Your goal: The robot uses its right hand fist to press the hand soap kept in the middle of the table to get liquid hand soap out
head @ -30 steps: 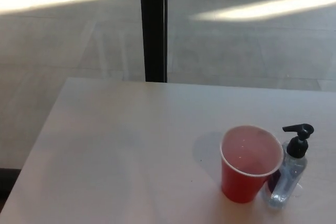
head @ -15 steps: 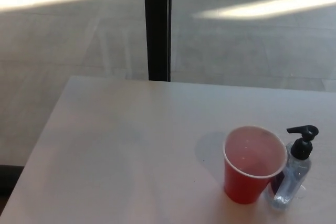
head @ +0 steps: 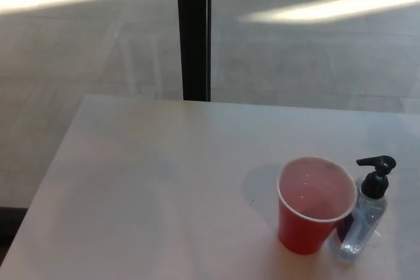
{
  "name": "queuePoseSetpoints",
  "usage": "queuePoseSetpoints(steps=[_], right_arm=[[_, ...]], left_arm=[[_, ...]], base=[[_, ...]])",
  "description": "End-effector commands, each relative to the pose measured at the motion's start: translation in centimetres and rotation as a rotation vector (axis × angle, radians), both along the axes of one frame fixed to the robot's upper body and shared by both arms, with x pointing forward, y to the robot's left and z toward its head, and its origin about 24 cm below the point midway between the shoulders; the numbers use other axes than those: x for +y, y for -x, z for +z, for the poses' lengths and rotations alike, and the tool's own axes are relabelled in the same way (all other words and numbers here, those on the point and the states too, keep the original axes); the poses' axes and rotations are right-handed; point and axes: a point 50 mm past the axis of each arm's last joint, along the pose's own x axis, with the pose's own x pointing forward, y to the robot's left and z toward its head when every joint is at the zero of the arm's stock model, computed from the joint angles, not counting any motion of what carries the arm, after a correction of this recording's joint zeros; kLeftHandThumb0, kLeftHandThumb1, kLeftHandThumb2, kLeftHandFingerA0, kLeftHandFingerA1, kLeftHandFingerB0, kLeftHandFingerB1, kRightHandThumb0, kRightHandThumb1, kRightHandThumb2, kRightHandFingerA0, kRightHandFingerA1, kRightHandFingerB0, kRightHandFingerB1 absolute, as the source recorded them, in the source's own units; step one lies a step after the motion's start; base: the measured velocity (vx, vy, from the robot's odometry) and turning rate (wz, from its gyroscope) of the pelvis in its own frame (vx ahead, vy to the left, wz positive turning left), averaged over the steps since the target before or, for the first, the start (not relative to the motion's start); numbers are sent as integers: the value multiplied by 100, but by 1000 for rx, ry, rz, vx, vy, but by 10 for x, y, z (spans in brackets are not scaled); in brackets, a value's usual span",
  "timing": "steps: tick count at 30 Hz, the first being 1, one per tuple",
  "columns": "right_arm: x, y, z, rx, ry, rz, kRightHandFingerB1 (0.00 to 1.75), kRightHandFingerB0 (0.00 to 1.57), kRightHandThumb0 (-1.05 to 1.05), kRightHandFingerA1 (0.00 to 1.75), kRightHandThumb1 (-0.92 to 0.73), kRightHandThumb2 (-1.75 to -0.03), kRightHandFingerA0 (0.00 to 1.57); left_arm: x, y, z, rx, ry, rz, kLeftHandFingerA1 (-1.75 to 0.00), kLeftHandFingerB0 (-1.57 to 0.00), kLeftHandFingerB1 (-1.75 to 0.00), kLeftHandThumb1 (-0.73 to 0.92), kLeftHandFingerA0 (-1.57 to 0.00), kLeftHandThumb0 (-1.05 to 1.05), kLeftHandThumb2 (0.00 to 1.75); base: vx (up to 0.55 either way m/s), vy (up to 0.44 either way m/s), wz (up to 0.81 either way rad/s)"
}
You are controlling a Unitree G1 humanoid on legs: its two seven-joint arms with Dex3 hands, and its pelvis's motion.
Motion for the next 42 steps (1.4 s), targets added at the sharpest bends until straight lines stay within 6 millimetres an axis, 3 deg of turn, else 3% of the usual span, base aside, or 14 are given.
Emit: queuePoseSetpoints(steps=[1,2,5,6,11,13,16,25,28,33,35,36,42], right_arm=[[69,-10,9,-15,19,409,172,68,-13,175,-54,-126,103],[72,-12,7,-6,14,422,160,78,-17,175,-53,-126,100],[75,-13,2,36,30,418,160,78,-18,175,-53,-124,99],[79,-15,-5,76,15,465,168,72,-15,175,-55,-128,103],[84,-19,-21,170,3,501,168,69,-15,175,-55,-127,101],[86,-20,-27,196,18,508,167,70,-5,175,-50,-133,103],[89,-19,-39,245,36,496,172,68,-12,175,-54,-131,102],[90,-21,-44,262,58,501,168,71,-12,175,-56,-127,103],[93,-19,-47,267,86,522,158,76,-15,175,-62,-120,98],[101,-16,-51,281,112,535,161,79,-18,175,-59,-120,99],[102,-16,-52,289,124,529,169,72,-16,175,-56,-124,101],[101,-16,-54,296,113,526,161,77,-17,175,-59,-121,99],[95,-15,-64,327,97,513,161,76,-15,175,-60,-118,96]], left_arm=[[9,1,7,-8,-1,34,-85,-53,-76,54,-64,-25,95],[9,1,7,-9,-6,26,-86,-50,-76,54,-62,-26,94],[10,1,7,-6,-5,39,-86,-53,-77,55,-64,-25,92],[10,2,7,-11,-4,39,-87,-51,-76,53,-65,-25,94],[10,1,7,-10,2,43,-84,-50,-74,54,-62,-25,93],[10,1,7,-16,3,43,-85,-51,-75,53,-63,-25,95],[10,0,7,-7,-3,47,-83,-50,-74,55,-62,-24,93],[11,0,7,-18,5,51,-84,-50,-75,54,-60,-24,93],[10,-1,8,-9,-7,31,-87,-54,-78,54,-65,-26,92],[9,-1,7,1,-2,34,-82,-50,-73,56,-60,-25,91],[9,0,7,-3,0,28,-82,-49,-73,54,-59,-27,94],[10,0,7,5,-6,19,-84,-54,-76,52,-63,-26,93],[9,1,6,16,-20,-4,-83,-51,-74,49,-65,-28,98]], base=[[0,0,0],[0,0,0],[0,0,0],[0,0,0],[0,0,0],[0,0,0],[0,0,0],[0,0,0],[0,0,0],[0,0,0],[0,0,0],[0,0,0],[0,0,0]])
